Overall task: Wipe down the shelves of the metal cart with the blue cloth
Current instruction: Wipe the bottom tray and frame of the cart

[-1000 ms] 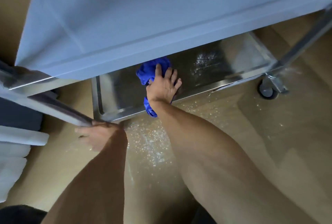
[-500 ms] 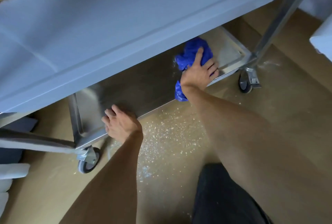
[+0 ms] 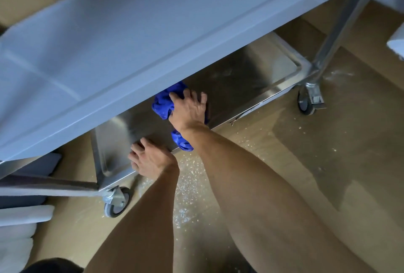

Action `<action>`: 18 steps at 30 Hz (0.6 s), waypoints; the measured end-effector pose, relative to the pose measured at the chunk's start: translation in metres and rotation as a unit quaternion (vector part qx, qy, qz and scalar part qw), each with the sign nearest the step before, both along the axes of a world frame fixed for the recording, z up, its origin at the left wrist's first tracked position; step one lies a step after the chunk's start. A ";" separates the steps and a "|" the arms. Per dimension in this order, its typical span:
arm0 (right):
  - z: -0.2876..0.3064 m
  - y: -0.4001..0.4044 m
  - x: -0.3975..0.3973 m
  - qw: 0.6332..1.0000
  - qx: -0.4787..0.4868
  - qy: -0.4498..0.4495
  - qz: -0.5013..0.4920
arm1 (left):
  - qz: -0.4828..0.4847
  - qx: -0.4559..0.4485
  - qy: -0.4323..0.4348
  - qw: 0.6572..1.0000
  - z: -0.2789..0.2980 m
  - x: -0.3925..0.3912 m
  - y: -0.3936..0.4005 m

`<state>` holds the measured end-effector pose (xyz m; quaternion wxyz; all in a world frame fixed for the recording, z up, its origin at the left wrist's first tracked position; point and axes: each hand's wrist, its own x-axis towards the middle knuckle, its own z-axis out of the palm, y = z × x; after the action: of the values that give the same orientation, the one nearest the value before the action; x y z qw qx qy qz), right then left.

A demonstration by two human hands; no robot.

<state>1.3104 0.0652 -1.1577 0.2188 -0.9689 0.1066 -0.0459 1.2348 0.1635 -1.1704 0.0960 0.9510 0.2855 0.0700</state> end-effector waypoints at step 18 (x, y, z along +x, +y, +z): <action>-0.013 0.004 0.022 0.998 0.026 -0.051 -0.014 | 0.052 -0.015 -0.081 0.995 -0.016 0.010 -0.011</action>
<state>1.3325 0.0690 -1.1708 0.2480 -0.9577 0.1104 -0.0959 1.2443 0.1523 -1.1865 0.1292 0.9244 0.3271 0.1476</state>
